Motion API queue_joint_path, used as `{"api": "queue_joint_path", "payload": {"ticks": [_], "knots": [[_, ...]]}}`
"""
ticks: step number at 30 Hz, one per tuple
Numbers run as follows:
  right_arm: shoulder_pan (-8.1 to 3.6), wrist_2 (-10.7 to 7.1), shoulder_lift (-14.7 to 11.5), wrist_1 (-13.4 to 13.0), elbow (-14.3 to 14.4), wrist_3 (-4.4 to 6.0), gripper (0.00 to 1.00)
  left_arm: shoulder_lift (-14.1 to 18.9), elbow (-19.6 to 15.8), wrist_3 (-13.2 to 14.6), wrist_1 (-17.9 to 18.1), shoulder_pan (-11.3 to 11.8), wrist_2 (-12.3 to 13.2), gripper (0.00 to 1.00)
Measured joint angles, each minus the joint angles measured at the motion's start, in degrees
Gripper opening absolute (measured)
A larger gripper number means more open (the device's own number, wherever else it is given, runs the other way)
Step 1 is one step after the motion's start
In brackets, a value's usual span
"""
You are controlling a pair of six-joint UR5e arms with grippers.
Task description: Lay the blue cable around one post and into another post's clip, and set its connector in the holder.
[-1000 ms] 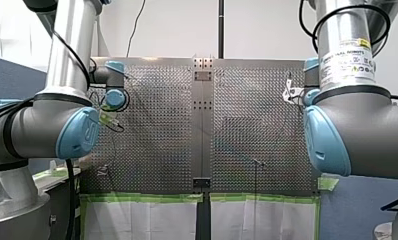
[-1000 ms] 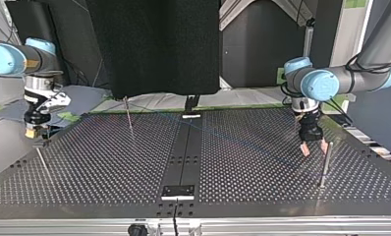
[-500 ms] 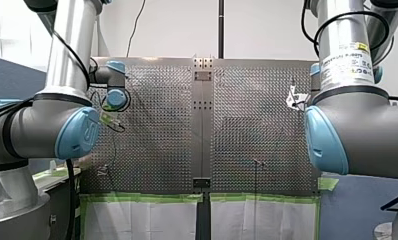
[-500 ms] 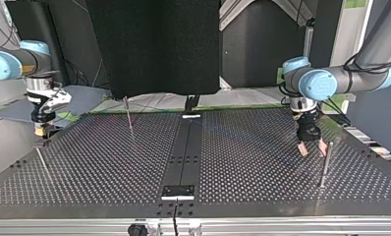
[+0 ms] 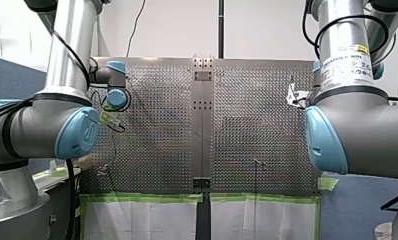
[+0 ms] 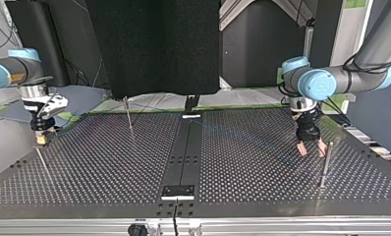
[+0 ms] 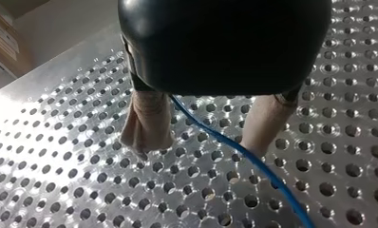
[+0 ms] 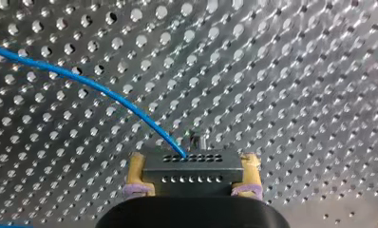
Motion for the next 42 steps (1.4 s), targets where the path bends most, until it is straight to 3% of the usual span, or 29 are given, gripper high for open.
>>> {"api": "queue_joint_path", "payload": {"ticks": [4,11,15,23,34,42], "knots": [[-0.59,-2.22,0.01,0.07,-0.12,-0.59,0.17,0.01,0.00,0.32,-0.01,-0.12,-0.05,1.00],[-2.09,-6.09,0.02,0.72,-0.14,-0.60,0.17,0.00,0.00,0.67,-0.01,-0.26,-0.11,1.00],[-2.90,-7.71,0.05,0.92,-0.15,-1.29,0.17,0.00,-0.02,1.14,-0.01,-0.36,-0.34,1.00],[-3.82,-8.66,0.06,0.70,-0.84,-1.64,0.17,0.02,0.00,1.31,-0.01,-0.46,-0.42,1.00],[-4.47,-8.80,0.62,0.23,-1.63,-0.46,0.17,0.01,0.00,1.62,0.15,-0.51,-0.44,1.00],[-4.38,-8.80,1.49,0.66,-2.29,-0.47,0.17,-0.01,0.00,1.67,0.12,-0.52,-0.42,1.00]]}}
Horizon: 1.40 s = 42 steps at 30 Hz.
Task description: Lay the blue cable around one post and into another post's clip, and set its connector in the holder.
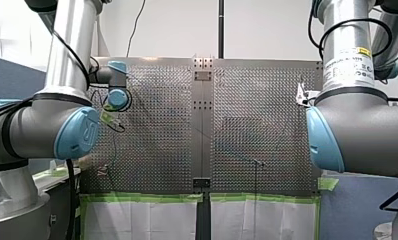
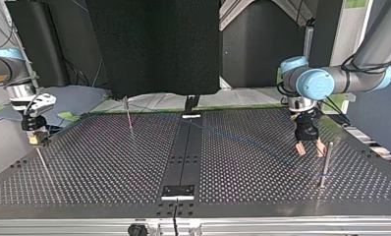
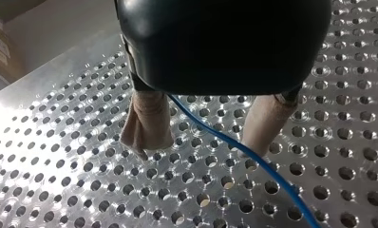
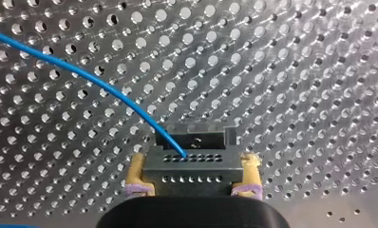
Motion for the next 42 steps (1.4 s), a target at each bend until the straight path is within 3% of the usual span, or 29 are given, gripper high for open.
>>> {"api": "queue_joint_path", "payload": {"ticks": [13,21,24,36,42], "knots": [[0.51,0.07,0.35,-0.83,-0.32,-1.02,0.17,0.01,0.00,0.00,0.01,0.00,0.00,1.00],[0.67,0.10,0.46,-1.57,-0.31,-3.85,0.17,0.00,0.00,0.00,0.04,0.02,0.00,1.00],[0.72,0.10,0.47,-1.57,-0.31,-4.34,0.17,0.00,0.00,0.00,0.04,0.02,0.00,1.00],[0.48,0.08,0.69,-1.23,-0.21,-3.95,0.17,0.00,0.00,0.00,0.13,0.00,0.00,1.00],[0.19,-1.77,0.64,-1.21,-0.23,-3.72,0.17,0.01,0.00,0.00,0.13,0.01,-0.01,1.00]]}}
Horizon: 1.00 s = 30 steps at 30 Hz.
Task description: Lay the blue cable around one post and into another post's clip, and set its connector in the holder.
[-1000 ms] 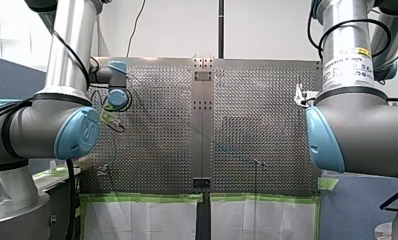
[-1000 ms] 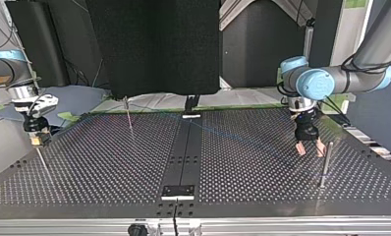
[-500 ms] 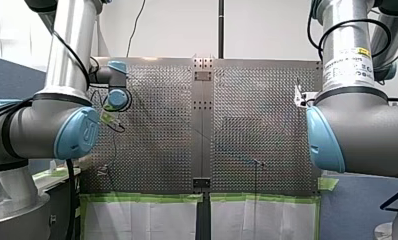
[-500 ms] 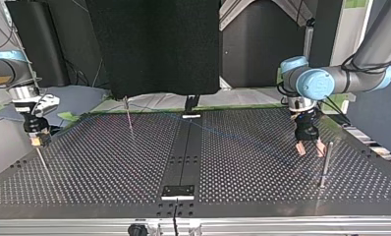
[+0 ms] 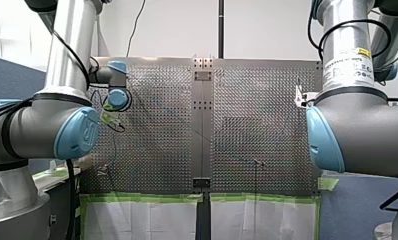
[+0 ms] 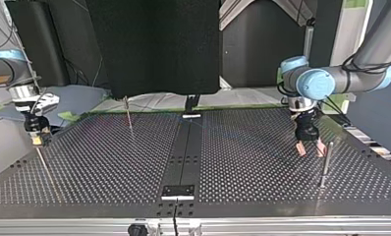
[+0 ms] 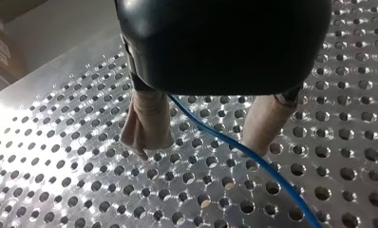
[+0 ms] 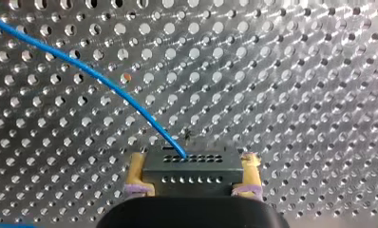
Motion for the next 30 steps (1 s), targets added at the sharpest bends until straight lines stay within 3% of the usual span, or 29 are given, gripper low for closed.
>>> {"api": "queue_joint_path", "payload": {"ticks": [5,12,25,30], "knots": [[-0.42,-2.15,0.00,-0.43,0.00,-0.36,0.17,0.01,0.00,0.16,0.00,0.00,-0.01,1.00],[-1.12,-5.31,0.00,-1.32,0.00,-0.09,0.17,0.00,0.00,0.41,0.00,0.01,-0.07,1.00],[-2.43,-5.63,0.15,-1.55,0.24,0.00,0.17,0.01,0.00,0.44,0.00,-0.01,-0.05,1.00],[-2.42,-5.86,0.24,-2.32,0.27,0.61,0.17,0.01,0.00,0.44,0.00,0.00,-0.06,1.00]]}}
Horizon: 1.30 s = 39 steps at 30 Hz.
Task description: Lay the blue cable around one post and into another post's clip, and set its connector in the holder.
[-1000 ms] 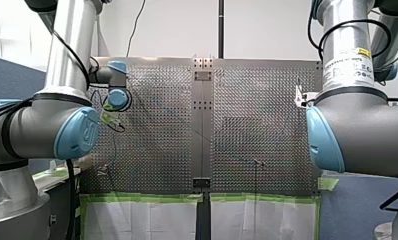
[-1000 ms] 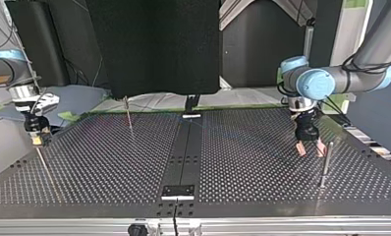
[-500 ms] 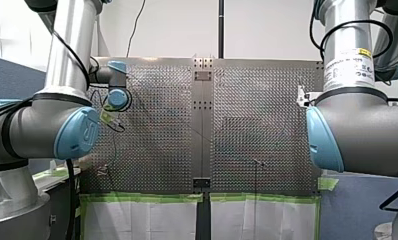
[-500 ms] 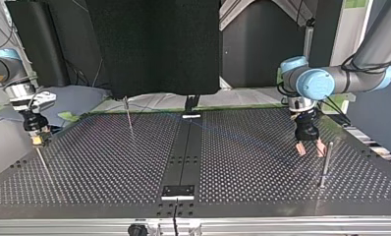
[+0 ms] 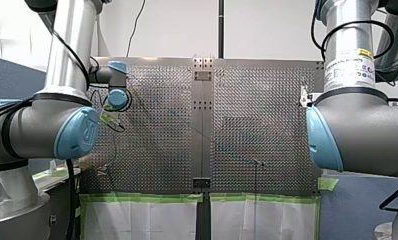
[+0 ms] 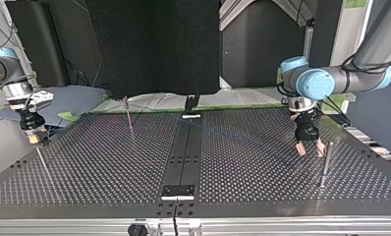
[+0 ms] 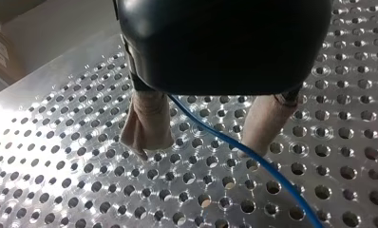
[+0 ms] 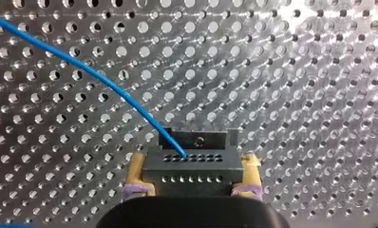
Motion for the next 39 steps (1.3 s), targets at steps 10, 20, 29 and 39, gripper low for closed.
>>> {"api": "queue_joint_path", "payload": {"ticks": [10,20,29,39], "knots": [[0.35,-0.15,0.41,-0.92,0.00,0.63,0.17,-0.01,0.00,0.00,0.00,0.00,0.06,1.00],[0.56,1.60,0.62,-1.31,0.00,0.63,0.17,-0.02,0.02,0.00,0.00,0.01,0.17,1.00],[0.91,1.87,0.68,-1.91,-0.01,0.72,0.17,-0.01,0.01,0.00,0.00,0.00,0.24,1.00],[1.35,3.57,0.79,-2.12,0.00,0.69,0.17,-0.01,0.02,0.00,0.02,0.00,0.33,1.00]]}}
